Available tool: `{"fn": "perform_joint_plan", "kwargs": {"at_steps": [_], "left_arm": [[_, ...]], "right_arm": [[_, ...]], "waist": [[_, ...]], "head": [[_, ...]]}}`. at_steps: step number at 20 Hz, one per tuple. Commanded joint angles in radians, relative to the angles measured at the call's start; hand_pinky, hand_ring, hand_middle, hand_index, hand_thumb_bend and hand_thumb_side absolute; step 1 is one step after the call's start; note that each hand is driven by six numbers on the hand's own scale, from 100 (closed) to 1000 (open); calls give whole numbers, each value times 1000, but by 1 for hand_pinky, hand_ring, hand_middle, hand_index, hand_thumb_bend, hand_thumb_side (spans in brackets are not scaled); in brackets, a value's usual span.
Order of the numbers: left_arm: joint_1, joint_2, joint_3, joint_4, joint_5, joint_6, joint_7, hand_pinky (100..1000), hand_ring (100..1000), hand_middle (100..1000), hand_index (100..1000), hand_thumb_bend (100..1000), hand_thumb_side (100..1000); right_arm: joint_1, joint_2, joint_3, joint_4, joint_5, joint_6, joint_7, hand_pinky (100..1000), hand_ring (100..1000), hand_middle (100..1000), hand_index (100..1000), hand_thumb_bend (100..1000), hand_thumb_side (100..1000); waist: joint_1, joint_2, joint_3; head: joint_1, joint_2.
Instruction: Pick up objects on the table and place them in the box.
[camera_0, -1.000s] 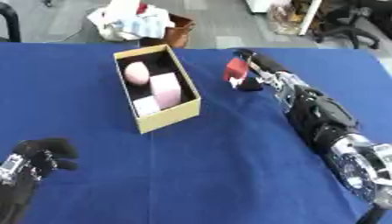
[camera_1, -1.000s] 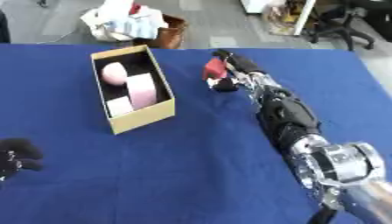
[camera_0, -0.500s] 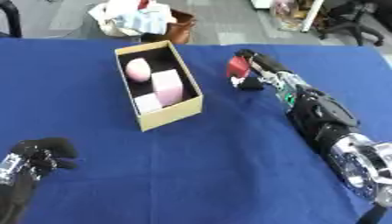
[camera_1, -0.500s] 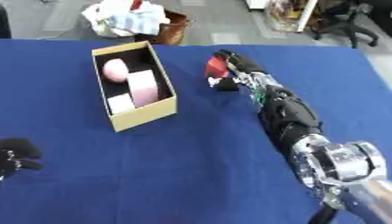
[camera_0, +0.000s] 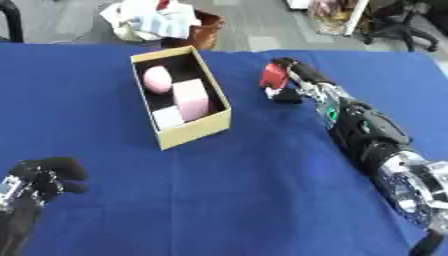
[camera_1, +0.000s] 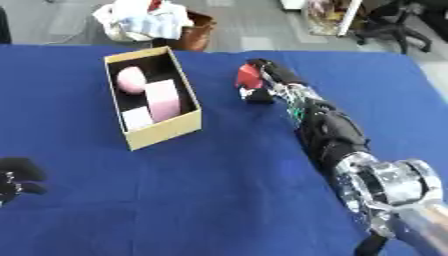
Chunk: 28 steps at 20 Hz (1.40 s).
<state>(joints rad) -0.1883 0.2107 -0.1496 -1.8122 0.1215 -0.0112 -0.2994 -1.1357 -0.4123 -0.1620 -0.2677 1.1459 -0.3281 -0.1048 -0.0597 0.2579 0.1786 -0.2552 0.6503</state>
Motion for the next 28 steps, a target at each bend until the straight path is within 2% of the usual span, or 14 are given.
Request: {"fn": "perform_joint_plan", "kwargs": {"at_steps": [1, 4, 9, 13, 14, 16, 19, 24, 28], "left_arm": [[-11, 19, 1, -21, -5, -4, -4, 645, 696, 642, 758, 100, 991], [-11, 19, 1, -20, -5, -5, -4, 645, 696, 643, 758, 100, 989], [-12, 18, 1, -20, -3, -5, -4, 645, 696, 643, 758, 100, 985], [-11, 16, 2, -19, -1, -4, -3, 645, 696, 643, 758, 100, 982], [-11, 16, 2, -19, 0, -4, -4, 645, 696, 643, 758, 100, 980], [-10, 14, 2, -19, 1, -4, -4, 645, 696, 643, 758, 100, 978], [-8, 12, 3, -18, 2, -3, -3, 646, 696, 643, 758, 100, 973], [-5, 10, 5, -17, 4, -1, -1, 645, 696, 643, 758, 100, 969], [-4, 8, 5, -16, 6, 0, 0, 645, 696, 643, 758, 100, 965]], "right_arm": [[-13, -30, 10, 11, -10, 3, -19, 859, 902, 851, 1000, 100, 560], [-11, -28, 12, 10, -14, -2, -41, 831, 848, 739, 1000, 100, 482], [-9, -21, 8, -5, -22, -26, -80, 775, 755, 521, 1000, 100, 302], [-9, -14, -4, -48, -22, -63, -100, 765, 737, 489, 1000, 100, 243], [-11, -12, -7, -63, -19, -74, -100, 759, 723, 474, 1000, 100, 202], [-14, -7, -15, -98, -10, -99, -92, 755, 703, 453, 1000, 100, 141], [-18, 3, -26, -157, 5, -146, -59, 752, 684, 426, 999, 100, 100], [-30, 25, -24, -257, 20, -253, 30, 762, 680, 402, 982, 100, 100], [-46, 46, -2, -317, 11, -353, 109, 778, 696, 400, 977, 100, 100]], "waist": [[19, 2, -2], [20, 1, -3], [18, -3, -5], [15, -8, -9], [14, -10, -10], [12, -13, -13], [8, -19, -18], [1, -28, -25], [-6, -34, -28]], "head": [[-3, 2], [-5, 3], [-7, 5], [-5, 6], [-5, 7], [-5, 7], [-7, 5], [-10, -1], [-11, -4]]}}
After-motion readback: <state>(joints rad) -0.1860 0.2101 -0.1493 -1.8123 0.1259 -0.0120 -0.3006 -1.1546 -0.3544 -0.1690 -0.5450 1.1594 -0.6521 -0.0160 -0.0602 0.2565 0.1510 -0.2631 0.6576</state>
